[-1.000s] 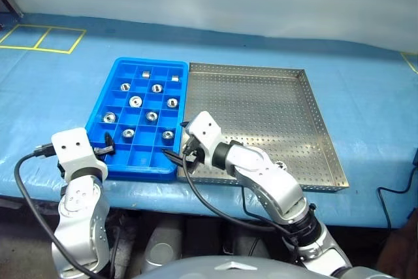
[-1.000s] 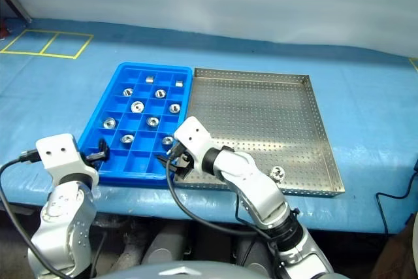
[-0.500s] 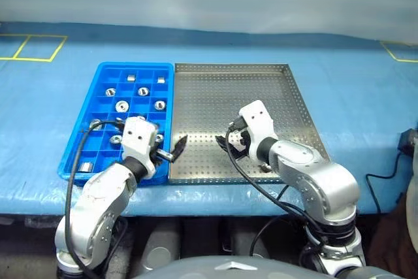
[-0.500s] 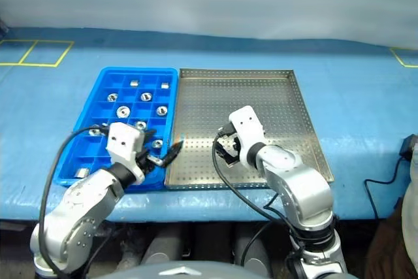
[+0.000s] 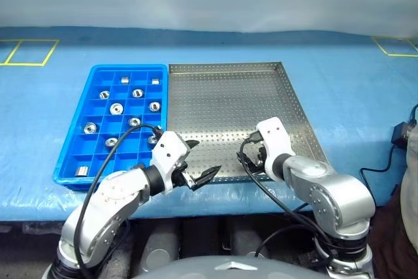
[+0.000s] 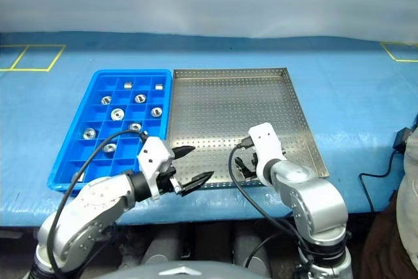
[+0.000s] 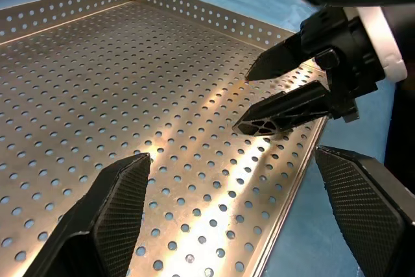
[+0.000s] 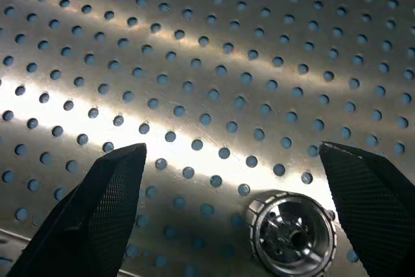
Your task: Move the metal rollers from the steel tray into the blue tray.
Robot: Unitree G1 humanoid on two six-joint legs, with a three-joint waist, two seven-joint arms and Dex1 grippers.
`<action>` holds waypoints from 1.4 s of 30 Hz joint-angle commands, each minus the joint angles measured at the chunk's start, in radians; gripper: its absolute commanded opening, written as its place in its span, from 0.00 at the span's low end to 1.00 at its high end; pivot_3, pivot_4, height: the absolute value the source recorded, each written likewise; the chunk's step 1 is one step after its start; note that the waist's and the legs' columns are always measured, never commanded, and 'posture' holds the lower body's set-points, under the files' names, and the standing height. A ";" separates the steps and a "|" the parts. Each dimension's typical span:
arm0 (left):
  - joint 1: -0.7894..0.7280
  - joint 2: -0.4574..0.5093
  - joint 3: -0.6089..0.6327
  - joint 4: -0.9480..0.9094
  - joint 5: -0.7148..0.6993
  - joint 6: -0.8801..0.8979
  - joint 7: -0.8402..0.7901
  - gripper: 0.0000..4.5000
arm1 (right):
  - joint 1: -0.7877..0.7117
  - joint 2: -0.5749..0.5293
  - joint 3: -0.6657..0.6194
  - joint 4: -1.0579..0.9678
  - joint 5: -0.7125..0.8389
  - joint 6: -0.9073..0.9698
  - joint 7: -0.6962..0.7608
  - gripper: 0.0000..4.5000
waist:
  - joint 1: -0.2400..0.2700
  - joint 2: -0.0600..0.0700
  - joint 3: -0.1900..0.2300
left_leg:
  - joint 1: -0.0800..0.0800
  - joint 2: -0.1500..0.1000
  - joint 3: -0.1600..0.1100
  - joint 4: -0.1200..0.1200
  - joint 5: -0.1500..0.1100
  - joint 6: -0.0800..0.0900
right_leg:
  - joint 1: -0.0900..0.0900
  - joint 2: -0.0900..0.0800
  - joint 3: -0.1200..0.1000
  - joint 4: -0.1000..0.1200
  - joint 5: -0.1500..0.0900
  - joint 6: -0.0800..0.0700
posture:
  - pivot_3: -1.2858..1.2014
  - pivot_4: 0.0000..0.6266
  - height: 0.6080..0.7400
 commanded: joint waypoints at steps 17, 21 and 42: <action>-0.004 0.039 0.003 0.010 -0.001 -0.063 0.010 0.98 | 0.034 0.006 -0.031 -0.006 0.015 0.010 -0.013 0.37 | -0.006 0.000 0.000 | 0.001 0.000 0.000 0.000 0.000 0.000 | 0.001 0.001 0.002 0.000 0.000 0.001 | 0.54 0.24 1.00; -0.002 -0.007 0.063 0.002 0.018 -0.088 0.086 0.98 | -0.053 0.010 0.018 0.020 0.006 -0.004 -0.028 0.37 | -0.008 0.001 0.000 | 0.001 0.000 0.001 0.001 0.000 0.001 | 0.000 0.001 0.002 0.001 0.001 0.001 | 0.56 0.24 1.00; 0.381 -0.182 0.417 -0.244 0.042 -0.233 0.376 0.98 | -0.328 0.188 0.343 0.398 0.052 -0.673 0.174 0.37 | 0.142 0.001 0.000 | 0.003 0.000 -0.003 0.000 0.001 -0.001 | 0.004 0.001 -0.002 -0.001 0.001 0.001 | 0.74 0.24 1.00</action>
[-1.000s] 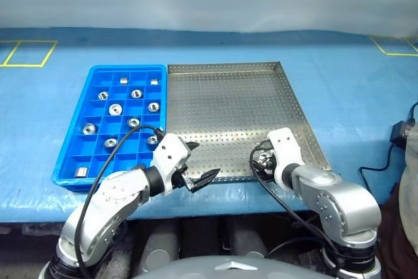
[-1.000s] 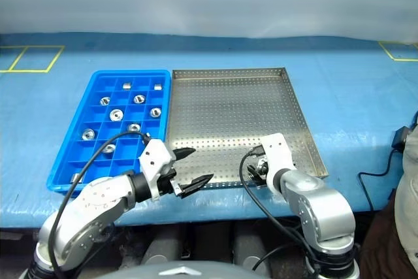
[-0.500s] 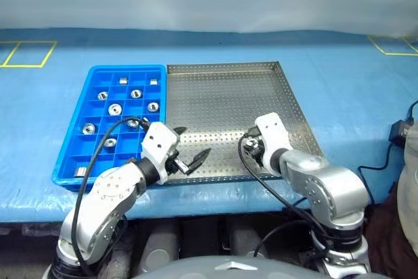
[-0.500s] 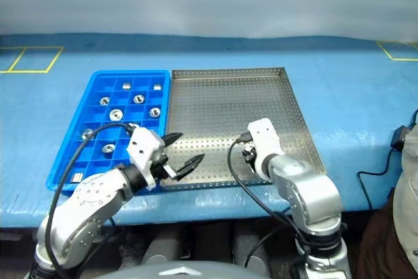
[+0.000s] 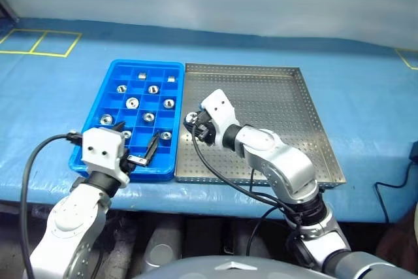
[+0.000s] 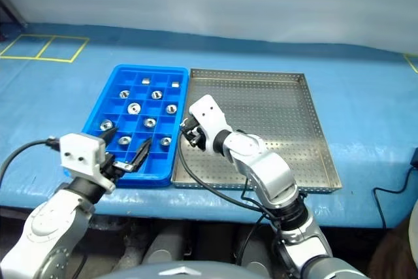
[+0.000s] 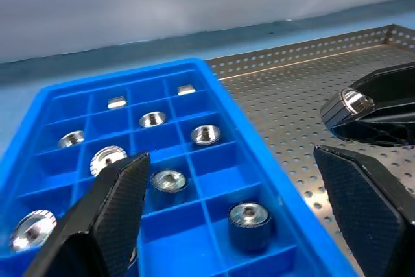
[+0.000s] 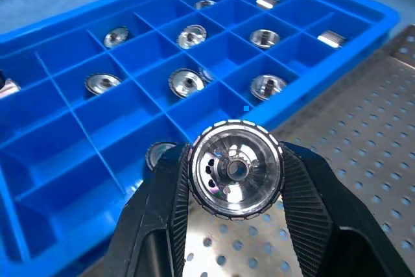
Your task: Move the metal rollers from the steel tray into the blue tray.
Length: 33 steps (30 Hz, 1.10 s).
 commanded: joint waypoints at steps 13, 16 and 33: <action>0.345 0.157 -0.095 -0.050 -0.043 -0.271 0.027 0.98 | -0.015 0.093 0.085 0.176 0.003 -0.154 0.086 0.37 | 0.215 0.001 0.001 | -0.004 0.002 0.000 -0.002 -0.004 -0.006 | -0.010 -0.002 -0.007 -0.002 -0.002 -0.003 | 0.76 0.24 1.00; 0.337 0.167 -0.099 -0.050 -0.052 -0.265 0.038 0.98 | 0.010 0.078 0.082 0.159 0.008 -0.134 0.087 0.37 | 0.254 0.001 0.000 | -0.004 0.002 0.000 -0.002 -0.006 -0.009 | -0.010 -0.001 -0.008 -0.002 -0.003 -0.003 | 0.76 0.24 1.00; 0.200 0.203 -0.111 -0.050 -0.113 -0.147 0.001 0.98 | 0.086 -0.005 0.036 0.032 0.024 -0.015 0.063 0.89 | 0.314 0.003 -0.002 | -0.004 0.004 0.002 -0.002 -0.007 -0.012 | -0.009 -0.001 -0.025 -0.002 -0.005 -0.007 | 0.72 0.24 1.00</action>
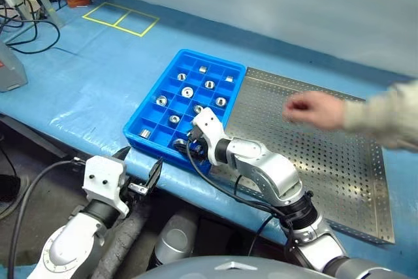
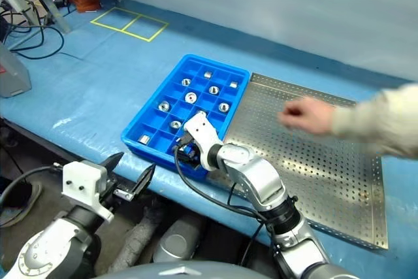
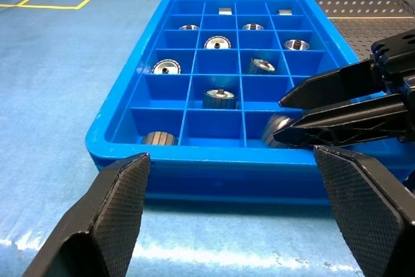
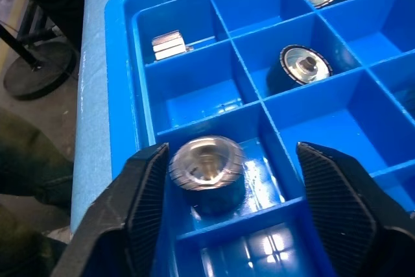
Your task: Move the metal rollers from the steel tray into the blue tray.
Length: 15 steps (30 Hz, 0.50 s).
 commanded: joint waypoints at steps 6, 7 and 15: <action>-0.084 0.023 0.003 -0.033 -0.048 0.060 -0.060 0.98 | 0.038 -0.027 -0.034 -0.141 0.038 -0.004 0.014 1.00 | -0.009 0.002 0.000 | -0.001 0.002 -0.004 0.000 -0.001 -0.002 | 0.001 0.002 -0.005 0.001 0.000 0.000 | 0.69 0.24 1.00; -0.100 0.027 0.001 -0.025 -0.050 0.068 -0.068 0.98 | 0.047 -0.037 -0.042 -0.161 0.045 -0.003 0.018 1.00 | -0.010 0.002 -0.001 | -0.001 0.002 -0.004 0.000 -0.002 -0.002 | 0.001 0.002 -0.005 0.000 -0.001 -0.001 | 0.68 0.24 1.00; -0.205 0.047 -0.036 0.029 -0.060 0.112 -0.133 0.98 | 0.120 -0.068 -0.085 -0.247 0.061 0.019 -0.022 1.00 | -0.091 0.004 -0.002 | 0.000 0.002 -0.005 0.003 -0.001 -0.002 | 0.005 0.002 -0.006 0.001 -0.003 -0.005 | 0.65 0.24 1.00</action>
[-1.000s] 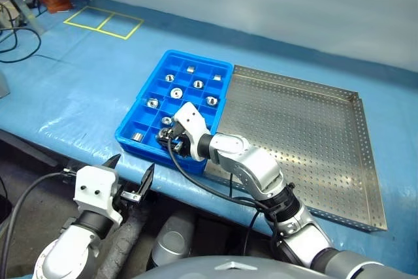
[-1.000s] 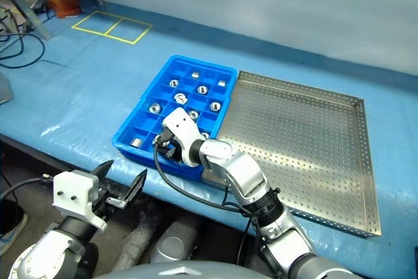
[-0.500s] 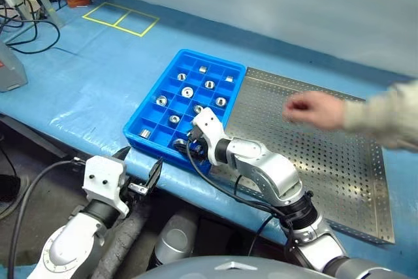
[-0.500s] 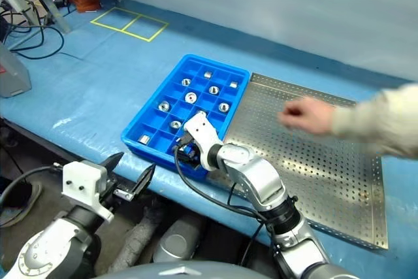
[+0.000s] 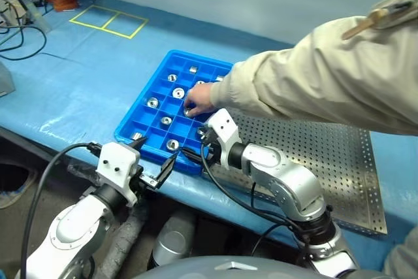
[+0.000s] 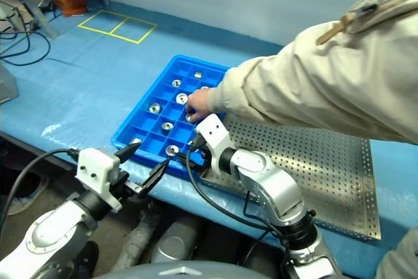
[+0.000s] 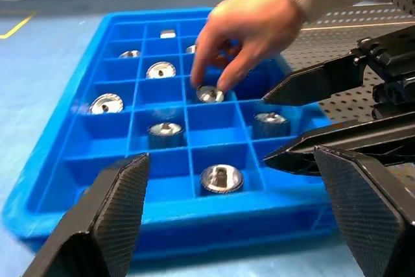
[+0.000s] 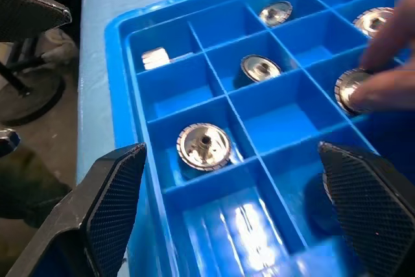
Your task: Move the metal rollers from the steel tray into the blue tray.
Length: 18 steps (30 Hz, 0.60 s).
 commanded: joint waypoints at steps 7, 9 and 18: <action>-0.052 0.018 -0.029 0.021 -0.008 0.026 -0.054 0.98 | 0.024 0.013 -0.015 -0.071 0.016 0.013 -0.048 1.00 | -0.101 0.001 0.000 | 0.001 0.000 -0.003 0.000 0.000 0.000 | 0.005 0.001 -0.001 0.000 0.000 0.000 | 0.64 0.24 1.00; -0.055 0.019 -0.033 0.023 -0.003 0.029 -0.060 0.98 | 0.025 0.010 -0.008 -0.075 0.013 0.013 -0.052 1.00 | -0.125 0.001 0.000 | 0.002 0.000 -0.005 0.000 0.000 0.000 | 0.007 0.001 -0.001 0.000 0.000 0.000 | 0.64 0.24 1.00; -0.079 0.016 -0.048 0.042 0.007 0.025 -0.078 0.98 | 0.030 0.009 -0.013 -0.081 0.013 0.017 -0.072 1.00 | -0.206 0.001 0.001 | 0.007 -0.001 -0.010 0.000 0.001 0.000 | 0.012 0.000 -0.001 0.000 -0.001 -0.002 | 0.63 0.24 1.00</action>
